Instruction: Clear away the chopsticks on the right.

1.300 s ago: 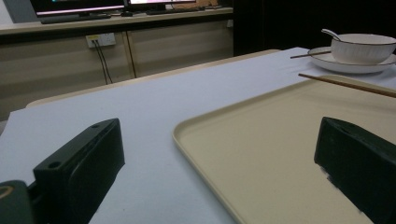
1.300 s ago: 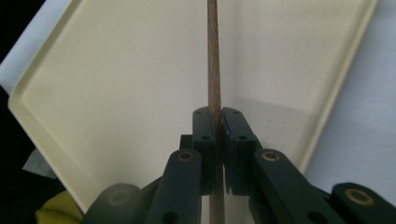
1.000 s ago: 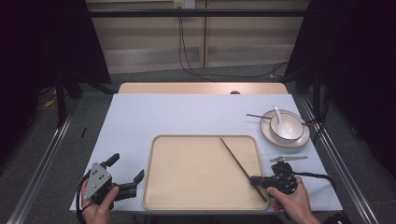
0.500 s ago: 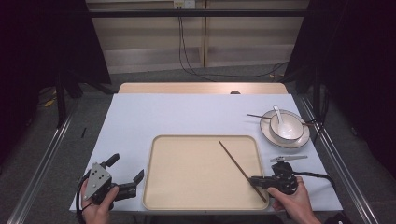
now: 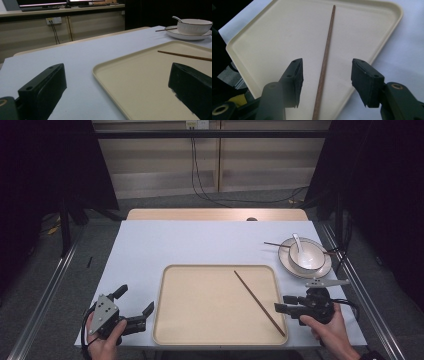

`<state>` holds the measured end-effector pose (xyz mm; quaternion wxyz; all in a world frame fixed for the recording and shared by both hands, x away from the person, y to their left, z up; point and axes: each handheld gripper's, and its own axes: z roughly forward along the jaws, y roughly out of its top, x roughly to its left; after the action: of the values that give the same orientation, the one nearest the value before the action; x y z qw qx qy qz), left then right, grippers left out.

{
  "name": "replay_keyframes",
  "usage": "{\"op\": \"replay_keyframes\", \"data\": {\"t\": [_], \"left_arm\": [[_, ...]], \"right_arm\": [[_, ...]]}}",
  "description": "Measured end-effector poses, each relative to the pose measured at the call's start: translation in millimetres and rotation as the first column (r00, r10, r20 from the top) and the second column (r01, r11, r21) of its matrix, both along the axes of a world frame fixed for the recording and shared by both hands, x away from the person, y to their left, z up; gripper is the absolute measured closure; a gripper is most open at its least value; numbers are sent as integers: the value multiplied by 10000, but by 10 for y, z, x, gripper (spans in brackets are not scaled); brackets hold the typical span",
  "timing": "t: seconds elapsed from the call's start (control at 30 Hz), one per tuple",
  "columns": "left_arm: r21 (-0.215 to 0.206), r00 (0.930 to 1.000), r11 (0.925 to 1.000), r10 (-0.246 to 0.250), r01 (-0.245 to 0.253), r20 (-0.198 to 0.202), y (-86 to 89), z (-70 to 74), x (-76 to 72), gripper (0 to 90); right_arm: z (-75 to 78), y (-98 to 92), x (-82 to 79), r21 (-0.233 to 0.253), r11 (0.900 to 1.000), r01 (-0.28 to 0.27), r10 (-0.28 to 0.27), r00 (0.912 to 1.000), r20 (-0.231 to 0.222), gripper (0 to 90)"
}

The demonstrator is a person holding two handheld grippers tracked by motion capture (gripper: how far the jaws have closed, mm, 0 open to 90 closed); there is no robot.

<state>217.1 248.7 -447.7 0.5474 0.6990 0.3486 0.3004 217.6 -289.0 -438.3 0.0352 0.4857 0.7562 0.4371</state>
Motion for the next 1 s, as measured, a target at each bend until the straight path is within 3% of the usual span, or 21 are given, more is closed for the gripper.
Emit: {"op": "replay_keyframes", "data": {"t": [0.13,0.23,0.33,0.5,0.57,0.6,0.67,0.77,0.83,0.93,1.0], "left_arm": [[74,10000,10000,18,-18,14,4,1,-3,15],[100,10000,10000,-3,3,24,9,-2,4,15],[39,10000,10000,-58,59,-33,5,-5,6,15],[110,10000,9999,-7,8,-46,2,-4,4,15],[162,10000,9999,-9,9,-31,2,-4,9,15],[163,10000,9998,-83,84,-54,0,-5,10,16],[161,10000,9999,-50,51,-55,-7,-4,7,17],[135,10000,9999,-62,62,-26,-1,-6,7,17],[142,9999,9998,-110,110,-37,3,-6,10,17],[98,9999,9999,-119,119,-27,-1,-6,7,17],[159,9999,9998,-107,107,-45,1,-7,9,17]], "right_arm": [[106,-165,24,-142,9991,-393,401,9972,634,343],[201,-340,53,-115,9982,-592,602,9897,1297,293],[284,-542,96,-449,9960,-769,837,9809,1755,272],[347,-886,244,-761,9900,-1191,1306,9766,1706,282],[374,-1020,345,-671,9874,-1430,1523,9748,1632,223],[398,-1076,396,-879,9831,-1604,1730,9716,1613,216],[449,-1181,505,-1473,9789,-1418,1657,9722,1655,169],[537,-1339,676,-1978,9719,-1278,1604,9743,1584,166],[583,-1431,783,-2231,9673,-1210,1579,9752,1554,198],[627,-1600,966,-2186,9702,-1045,1417,9766,1619,238],[639,-1679,1069,-2495,9610,-1195,1607,9753,1516,296]]}}
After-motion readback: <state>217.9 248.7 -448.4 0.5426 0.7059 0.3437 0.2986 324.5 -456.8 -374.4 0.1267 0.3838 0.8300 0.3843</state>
